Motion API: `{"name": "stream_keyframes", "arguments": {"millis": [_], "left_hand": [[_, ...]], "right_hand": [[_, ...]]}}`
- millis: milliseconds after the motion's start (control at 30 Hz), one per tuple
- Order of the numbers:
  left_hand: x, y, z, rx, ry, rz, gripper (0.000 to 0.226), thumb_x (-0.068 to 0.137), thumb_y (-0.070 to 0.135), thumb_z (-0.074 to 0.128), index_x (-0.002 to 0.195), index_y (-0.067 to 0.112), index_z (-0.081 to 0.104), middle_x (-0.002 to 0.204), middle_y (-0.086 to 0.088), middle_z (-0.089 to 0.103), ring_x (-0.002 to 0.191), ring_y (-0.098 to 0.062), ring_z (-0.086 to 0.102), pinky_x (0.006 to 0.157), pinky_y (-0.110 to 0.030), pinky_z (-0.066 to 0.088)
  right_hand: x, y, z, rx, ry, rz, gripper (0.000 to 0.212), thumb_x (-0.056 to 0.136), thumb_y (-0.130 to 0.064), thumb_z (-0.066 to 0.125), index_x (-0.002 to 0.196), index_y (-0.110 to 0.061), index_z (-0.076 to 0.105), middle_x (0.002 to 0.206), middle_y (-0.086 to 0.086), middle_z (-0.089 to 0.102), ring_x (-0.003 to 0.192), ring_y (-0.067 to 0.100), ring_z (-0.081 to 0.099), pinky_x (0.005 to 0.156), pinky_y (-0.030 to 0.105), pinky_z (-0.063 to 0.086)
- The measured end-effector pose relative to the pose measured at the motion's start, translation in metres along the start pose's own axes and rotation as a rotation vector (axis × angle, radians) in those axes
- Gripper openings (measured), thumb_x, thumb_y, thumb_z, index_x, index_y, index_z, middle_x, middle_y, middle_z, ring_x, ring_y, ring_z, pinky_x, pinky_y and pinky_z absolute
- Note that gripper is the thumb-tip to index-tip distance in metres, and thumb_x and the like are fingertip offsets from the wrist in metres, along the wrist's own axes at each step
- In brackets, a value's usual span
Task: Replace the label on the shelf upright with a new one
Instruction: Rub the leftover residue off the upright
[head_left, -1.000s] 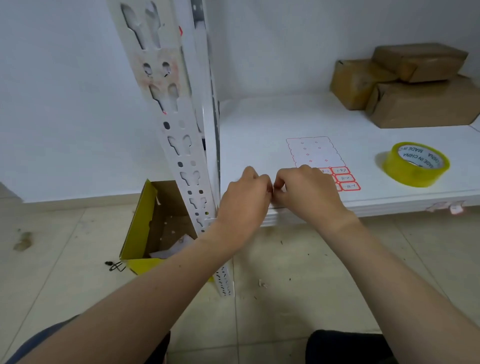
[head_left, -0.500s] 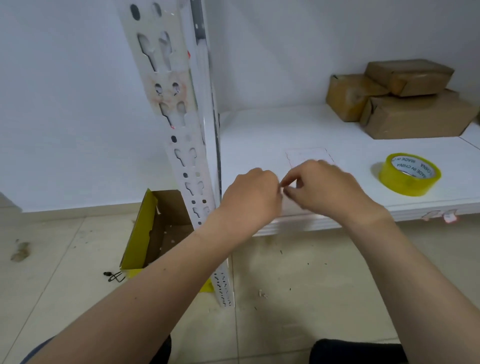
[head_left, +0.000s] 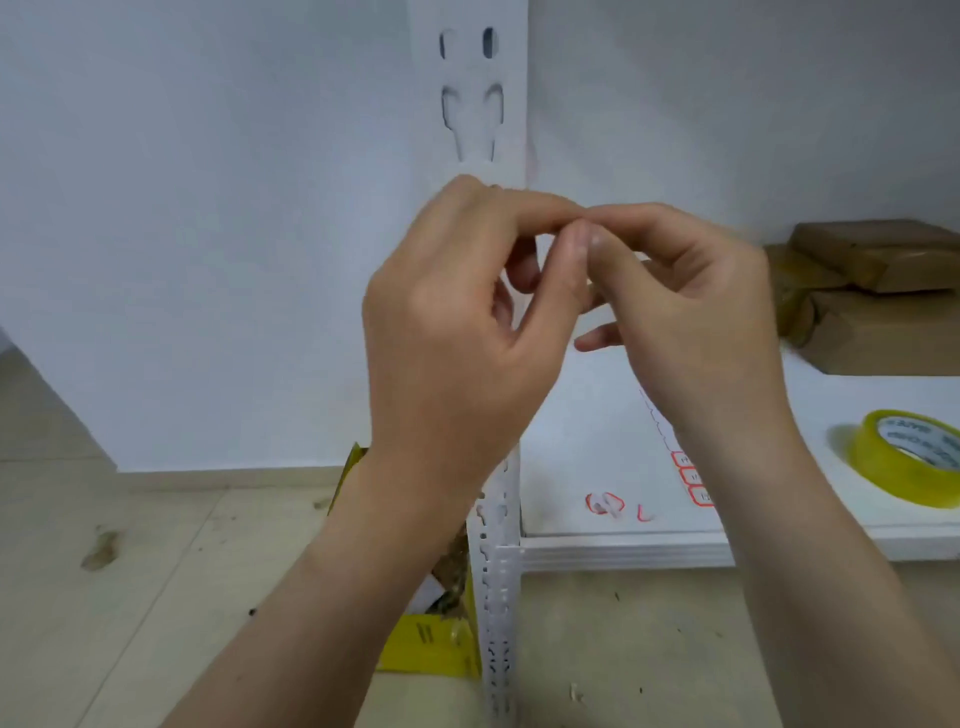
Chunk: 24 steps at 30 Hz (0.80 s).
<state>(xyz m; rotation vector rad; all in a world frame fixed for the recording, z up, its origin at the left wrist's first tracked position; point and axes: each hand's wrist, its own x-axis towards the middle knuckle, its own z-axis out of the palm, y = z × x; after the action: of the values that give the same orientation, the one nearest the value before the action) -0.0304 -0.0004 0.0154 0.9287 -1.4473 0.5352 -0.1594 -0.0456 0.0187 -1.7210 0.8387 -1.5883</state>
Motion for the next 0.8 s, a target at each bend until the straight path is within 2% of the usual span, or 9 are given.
{"name": "stream_keyframes", "arguments": {"millis": [67,133,233,300,333,467,600,733,800], "left_hand": [[0.004,-0.009,-0.008,-0.019,0.081,-0.054,0.003,0.099,0.010,0.068,0.100,0.011,0.071,0.087,-0.003,0.060,0.071,-0.010,0.054,0.060,-0.022,0.044],[0.008,-0.019,-0.013,-0.047,0.110,-0.214,0.013,0.099,0.016,0.067,0.111,0.019,0.065,0.102,-0.002,0.060,0.082,-0.007,0.057,0.065,-0.020,0.048],[0.010,-0.033,-0.017,-0.133,0.014,-0.498,0.024,0.102,0.025,0.062,0.126,0.024,0.064,0.117,0.010,0.067,0.100,-0.001,0.064,0.074,-0.013,0.052],[0.009,-0.037,-0.016,-0.240,-0.064,-0.586,0.026,0.103,0.024,0.060,0.129,0.023,0.066,0.115,0.013,0.072,0.103,0.000,0.069,0.083,-0.022,0.060],[0.008,-0.037,-0.015,-0.272,-0.086,-0.603,0.027,0.104,0.023,0.059,0.130,0.021,0.066,0.115,0.013,0.074,0.103,-0.002,0.070,0.085,-0.026,0.062],[0.009,-0.040,-0.015,-0.315,-0.114,-0.586,0.030,0.103,0.018,0.063,0.132,0.015,0.064,0.115,0.011,0.074,0.102,-0.001,0.072,0.081,-0.020,0.061],[0.010,-0.045,-0.016,-0.308,-0.133,-0.561,0.032,0.101,0.018,0.065,0.133,0.014,0.064,0.116,0.009,0.075,0.101,-0.002,0.073,0.081,-0.026,0.063],[0.013,-0.049,-0.016,-0.315,-0.135,-0.547,0.027,0.099,0.015,0.067,0.126,0.013,0.068,0.111,0.012,0.075,0.092,0.001,0.073,0.075,-0.018,0.060],[0.013,-0.051,-0.016,-0.313,-0.130,-0.541,0.023,0.099,0.016,0.068,0.121,0.012,0.071,0.109,0.010,0.076,0.088,-0.001,0.073,0.073,-0.019,0.060]], "right_hand": [[0.001,-0.001,0.011,-0.002,0.008,-0.005,0.007,0.095,-0.029,0.073,0.100,-0.031,0.076,0.093,-0.011,0.076,0.075,0.032,0.072,0.065,0.049,0.064],[0.002,-0.005,0.021,-0.019,0.010,-0.010,0.013,0.092,-0.035,0.076,0.105,-0.034,0.073,0.095,-0.014,0.075,0.076,0.029,0.072,0.067,0.049,0.063],[0.006,-0.008,0.034,-0.026,0.040,-0.007,0.023,0.088,-0.041,0.079,0.108,-0.032,0.071,0.095,-0.013,0.074,0.076,0.019,0.074,0.067,0.044,0.065],[0.009,-0.007,0.039,-0.055,0.074,-0.016,0.025,0.086,-0.041,0.082,0.106,-0.030,0.071,0.092,-0.014,0.073,0.075,0.016,0.074,0.066,0.041,0.065],[0.010,-0.006,0.040,-0.072,0.087,-0.023,0.025,0.085,-0.041,0.083,0.104,-0.030,0.070,0.091,-0.015,0.073,0.074,0.016,0.074,0.066,0.040,0.065],[0.013,-0.004,0.036,-0.104,0.063,-0.039,0.021,0.087,-0.036,0.082,0.104,-0.030,0.072,0.094,-0.015,0.075,0.075,0.014,0.075,0.066,0.037,0.065],[0.014,-0.004,0.030,-0.129,0.028,-0.053,0.018,0.089,-0.030,0.079,0.106,-0.030,0.072,0.096,-0.015,0.076,0.079,0.017,0.076,0.067,0.037,0.065],[0.011,-0.003,0.036,-0.102,0.077,-0.065,0.018,0.089,-0.028,0.079,0.106,-0.028,0.073,0.094,-0.014,0.076,0.076,0.017,0.075,0.066,0.037,0.065],[0.008,-0.001,0.042,-0.068,0.114,-0.072,0.017,0.089,-0.025,0.079,0.105,-0.025,0.072,0.093,-0.011,0.076,0.073,0.018,0.074,0.065,0.038,0.065]]}}
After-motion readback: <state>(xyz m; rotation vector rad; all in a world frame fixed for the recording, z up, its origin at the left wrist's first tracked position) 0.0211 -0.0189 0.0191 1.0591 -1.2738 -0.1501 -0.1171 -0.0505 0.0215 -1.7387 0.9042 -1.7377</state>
